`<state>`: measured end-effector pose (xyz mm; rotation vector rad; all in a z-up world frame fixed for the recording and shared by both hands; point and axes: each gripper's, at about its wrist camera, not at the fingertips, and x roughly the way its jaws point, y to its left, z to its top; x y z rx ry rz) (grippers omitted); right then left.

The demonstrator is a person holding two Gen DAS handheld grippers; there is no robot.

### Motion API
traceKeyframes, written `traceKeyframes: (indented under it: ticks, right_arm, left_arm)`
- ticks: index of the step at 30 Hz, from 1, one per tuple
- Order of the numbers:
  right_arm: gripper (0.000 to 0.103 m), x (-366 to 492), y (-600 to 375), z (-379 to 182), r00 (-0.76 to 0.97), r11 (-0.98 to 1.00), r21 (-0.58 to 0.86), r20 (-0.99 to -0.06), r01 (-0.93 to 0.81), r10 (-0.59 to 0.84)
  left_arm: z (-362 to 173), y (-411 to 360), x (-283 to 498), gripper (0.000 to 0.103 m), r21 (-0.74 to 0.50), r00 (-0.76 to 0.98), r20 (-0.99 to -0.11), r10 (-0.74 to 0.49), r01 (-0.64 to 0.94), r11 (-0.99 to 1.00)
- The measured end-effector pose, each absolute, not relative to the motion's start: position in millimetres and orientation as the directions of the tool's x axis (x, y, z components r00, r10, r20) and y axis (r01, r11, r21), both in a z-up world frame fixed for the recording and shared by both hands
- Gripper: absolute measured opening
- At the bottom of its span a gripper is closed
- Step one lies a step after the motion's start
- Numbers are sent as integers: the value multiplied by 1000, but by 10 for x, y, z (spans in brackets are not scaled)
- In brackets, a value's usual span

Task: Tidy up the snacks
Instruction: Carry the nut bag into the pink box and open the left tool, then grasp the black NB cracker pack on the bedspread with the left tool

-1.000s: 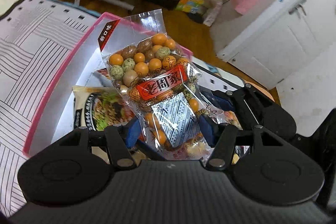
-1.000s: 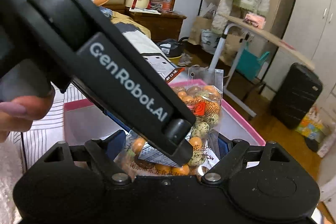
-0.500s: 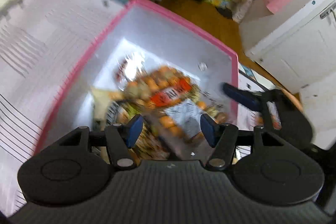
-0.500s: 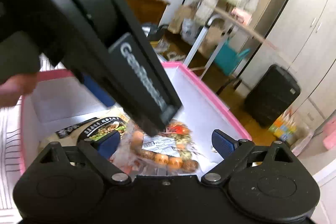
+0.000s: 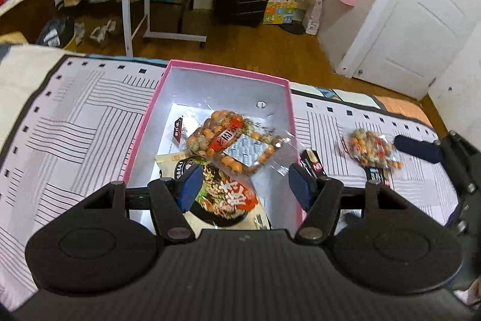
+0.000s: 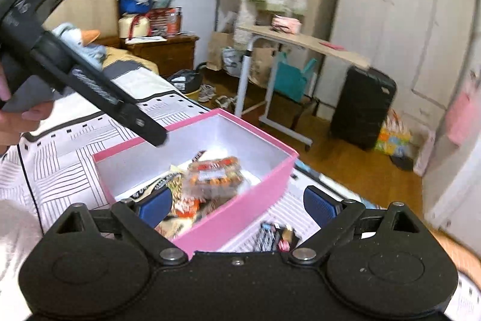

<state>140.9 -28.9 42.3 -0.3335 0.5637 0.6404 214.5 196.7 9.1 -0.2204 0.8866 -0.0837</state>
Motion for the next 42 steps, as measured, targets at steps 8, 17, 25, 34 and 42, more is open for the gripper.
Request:
traceKeyframes:
  ticks: [8, 17, 25, 34, 42]
  right_arm:
    - [96, 1349, -1070, 500, 689, 842, -13, -582, -539, 431]
    - [96, 1202, -1541, 399, 722, 891, -10, -591, -453, 361]
    - [96, 1302, -1740, 62, 712, 913, 2, -625, -408, 319]
    - [88, 1760, -1918, -864, 680, 925, 76, -655, -373, 329]
    - [77, 2113, -1839, -1457, 669, 953, 94, -692, -289, 271]
  left_arm:
    - [391, 1653, 1862, 62, -249, 625, -738, -254, 97, 964]
    - [445, 1040, 1800, 61, -273, 587, -727, -356, 228, 934]
    - [169, 435, 2018, 61, -314, 507, -746, -432, 304, 900]
    - [-536, -270, 2518, 58, -363, 464, -741, -485, 331, 871]
    - [-1301, -720, 2978, 55, -360, 367, -812, -453, 295, 885]
